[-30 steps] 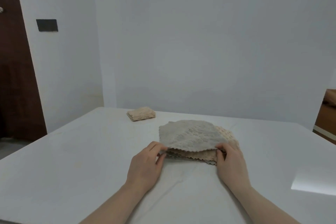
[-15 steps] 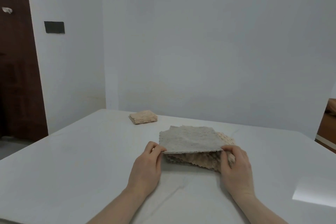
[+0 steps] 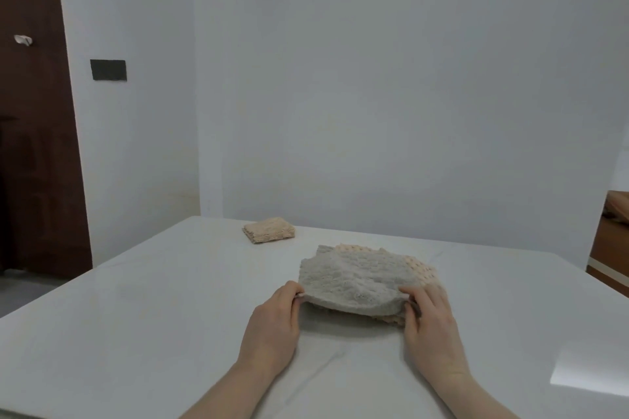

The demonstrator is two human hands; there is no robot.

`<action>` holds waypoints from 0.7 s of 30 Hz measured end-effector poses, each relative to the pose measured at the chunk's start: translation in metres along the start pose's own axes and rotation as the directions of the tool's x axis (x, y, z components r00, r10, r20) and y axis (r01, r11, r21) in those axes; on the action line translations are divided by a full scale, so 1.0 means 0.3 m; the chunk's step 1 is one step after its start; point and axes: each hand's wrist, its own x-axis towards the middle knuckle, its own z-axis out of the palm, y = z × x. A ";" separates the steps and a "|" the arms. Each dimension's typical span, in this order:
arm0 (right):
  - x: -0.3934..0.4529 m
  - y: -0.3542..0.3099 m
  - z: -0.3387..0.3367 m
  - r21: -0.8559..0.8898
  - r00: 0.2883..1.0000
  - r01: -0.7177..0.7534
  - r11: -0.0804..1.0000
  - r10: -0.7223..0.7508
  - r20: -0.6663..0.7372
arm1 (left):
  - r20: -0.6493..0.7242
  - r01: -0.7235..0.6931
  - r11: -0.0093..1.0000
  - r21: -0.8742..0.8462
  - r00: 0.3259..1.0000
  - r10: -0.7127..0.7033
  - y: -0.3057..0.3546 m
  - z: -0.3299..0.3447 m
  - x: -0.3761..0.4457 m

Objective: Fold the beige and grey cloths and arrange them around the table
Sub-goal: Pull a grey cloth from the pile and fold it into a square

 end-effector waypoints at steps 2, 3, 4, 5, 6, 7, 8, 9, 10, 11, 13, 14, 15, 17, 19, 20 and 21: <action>-0.017 -0.012 -0.020 0.002 1.000 -0.010 1.000 0.010 0.019 | 0.010 0.002 1.000 0.009 1.000 -0.003 0.009 -0.016 -0.022; -0.027 -0.021 -0.031 0.008 0.999 -0.029 1.000 0.028 0.023 | 0.016 0.002 1.000 0.004 1.000 -0.003 0.015 -0.022 -0.035; -0.037 -0.030 -0.045 0.018 0.999 -0.045 0.999 0.045 0.022 | 0.019 0.002 1.000 -0.006 1.000 -0.002 0.023 -0.033 -0.051; -0.049 -0.040 -0.061 0.031 0.998 -0.056 0.998 0.055 0.019 | 0.019 0.000 1.000 -0.016 1.000 0.000 0.032 -0.047 -0.067; -0.060 -0.051 -0.080 0.045 0.998 -0.062 0.997 0.062 0.013 | 0.012 -0.004 1.000 -0.021 1.000 0.004 0.041 -0.064 -0.081; -0.069 -0.061 -0.102 0.059 0.998 -0.068 0.996 0.068 0.006 | -0.005 -0.008 1.000 -0.024 1.000 0.008 0.049 -0.084 -0.089; -0.074 -0.074 -0.128 0.070 0.997 -0.075 0.995 0.075 0.002 | -0.027 -0.014 1.000 -0.022 1.000 0.013 0.058 -0.106 -0.091; -0.072 -0.087 -0.155 0.078 0.997 -0.076 0.994 0.076 0.001 | -0.048 -0.021 1.000 -0.017 0.999 0.020 0.067 -0.131 -0.085; -0.063 -0.101 -0.185 0.082 0.998 -0.066 0.994 0.066 0.000 | -0.064 -0.031 1.000 -0.006 0.998 0.030 0.082 -0.160 -0.075; -0.047 -0.122 -0.220 0.080 0.999 -0.044 0.996 0.045 -0.004 | -0.077 -0.049 0.999 0.007 0.996 0.049 0.103 -0.193 -0.061; 0.004 -0.170 -0.299 0.058 0.999 0.018 0.998 -0.016 -0.029 | -0.109 -0.100 0.994 0.039 0.989 0.103 0.160 -0.271 -0.023; 0.039 -0.193 -0.338 0.044 0.998 0.048 0.998 -0.046 -0.050 | -0.130 -0.120 0.991 0.064 0.983 0.127 0.195 -0.315 -0.001; 0.076 -0.216 -0.379 0.034 0.995 0.068 0.997 -0.066 -0.069 | -0.151 -0.138 0.986 0.095 0.977 0.151 0.232 -0.362 0.021; 0.146 -0.269 -0.457 0.031 0.994 0.070 0.997 -0.067 -0.085 | -0.180 -0.170 0.975 0.142 0.964 0.194 0.302 -0.458 0.067; 0.199 -0.324 -0.528 0.026 0.993 0.074 0.997 -0.071 -0.094 | -0.190 -0.194 0.970 0.146 0.957 0.220 0.368 -0.547 0.103; 0.220 -0.350 -0.560 0.020 0.990 0.088 0.996 -0.085 -0.110 | -0.201 -0.206 0.966 0.154 0.951 0.235 0.397 -0.585 0.119; 0.235 -0.374 -0.587 0.016 0.987 0.101 0.995 -0.098 -0.126 | -0.213 -0.216 0.961 0.170 0.945 0.250 0.423 -0.619 0.130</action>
